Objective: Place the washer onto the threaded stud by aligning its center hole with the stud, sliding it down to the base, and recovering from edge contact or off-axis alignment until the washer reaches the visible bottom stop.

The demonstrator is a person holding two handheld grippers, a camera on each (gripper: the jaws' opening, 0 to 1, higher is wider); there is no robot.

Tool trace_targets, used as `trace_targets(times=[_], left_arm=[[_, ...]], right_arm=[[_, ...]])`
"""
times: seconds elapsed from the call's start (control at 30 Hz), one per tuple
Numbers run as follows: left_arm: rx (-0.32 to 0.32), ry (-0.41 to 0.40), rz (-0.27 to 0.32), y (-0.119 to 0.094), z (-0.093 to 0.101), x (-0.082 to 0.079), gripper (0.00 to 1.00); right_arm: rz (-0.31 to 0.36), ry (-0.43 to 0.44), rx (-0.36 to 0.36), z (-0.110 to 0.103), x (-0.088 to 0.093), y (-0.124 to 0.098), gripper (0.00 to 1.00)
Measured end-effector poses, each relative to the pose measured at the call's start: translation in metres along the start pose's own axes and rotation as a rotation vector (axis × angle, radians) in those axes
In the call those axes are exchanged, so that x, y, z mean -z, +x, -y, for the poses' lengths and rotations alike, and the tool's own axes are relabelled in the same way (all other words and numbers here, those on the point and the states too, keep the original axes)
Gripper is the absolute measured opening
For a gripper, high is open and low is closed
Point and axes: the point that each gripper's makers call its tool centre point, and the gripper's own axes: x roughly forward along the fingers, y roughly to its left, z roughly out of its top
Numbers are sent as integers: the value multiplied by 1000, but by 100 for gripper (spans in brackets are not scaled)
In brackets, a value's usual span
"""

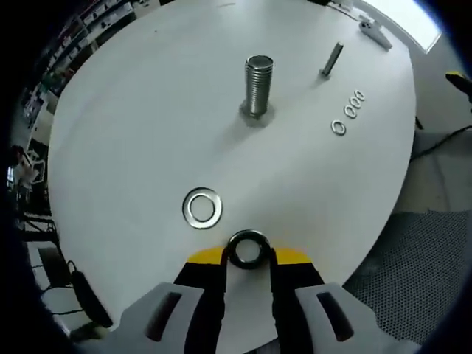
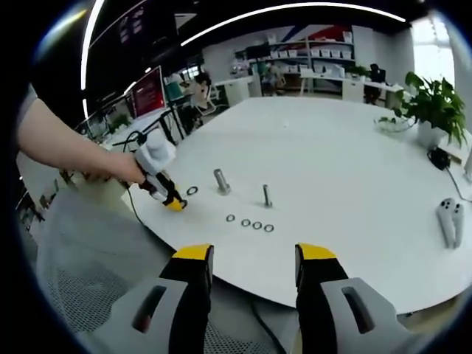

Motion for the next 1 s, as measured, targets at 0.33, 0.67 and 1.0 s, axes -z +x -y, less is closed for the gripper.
trace_targets(times=[0.33, 0.67, 1.0], left_arm=[[4, -13, -22, 0, 5, 1, 29], [0, -6, -17, 1, 4, 0, 28], [16, 15, -63, 3, 3, -2, 20]], right_arm=[[4, -1, -12, -2, -1, 0, 46], [0, -7, -24, -5, 0, 0, 46], [6, -5, -27, -5, -1, 0, 46]])
